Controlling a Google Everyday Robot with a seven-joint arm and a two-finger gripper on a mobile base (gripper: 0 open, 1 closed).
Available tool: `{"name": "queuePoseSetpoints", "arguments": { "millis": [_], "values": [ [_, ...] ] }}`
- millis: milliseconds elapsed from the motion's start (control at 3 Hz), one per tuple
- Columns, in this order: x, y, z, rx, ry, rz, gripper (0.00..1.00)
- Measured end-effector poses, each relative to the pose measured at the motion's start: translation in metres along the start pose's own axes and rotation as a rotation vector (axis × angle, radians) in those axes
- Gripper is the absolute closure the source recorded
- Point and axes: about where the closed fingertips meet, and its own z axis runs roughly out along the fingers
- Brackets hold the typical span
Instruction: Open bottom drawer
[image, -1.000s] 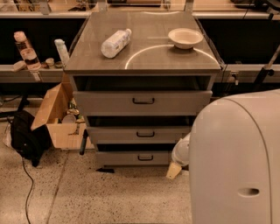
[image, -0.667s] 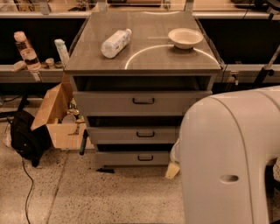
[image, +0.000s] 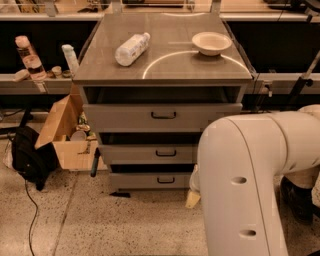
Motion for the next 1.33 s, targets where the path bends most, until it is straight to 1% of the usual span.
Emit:
{"name": "queuePoseSetpoints", "arguments": {
  "millis": [333, 667, 1000, 1333],
  "values": [
    [-0.001, 0.009, 0.029, -0.021, -0.031, -0.026, 0.0],
    [-0.004, 0.018, 0.044, -0.038, -0.06, -0.053, 0.0],
    [-0.006, 0.013, 0.053, -0.029, -0.072, -0.056, 0.0],
    [-0.01, 0.001, 0.06, -0.012, -0.075, -0.037, 0.0]
  ]
}}
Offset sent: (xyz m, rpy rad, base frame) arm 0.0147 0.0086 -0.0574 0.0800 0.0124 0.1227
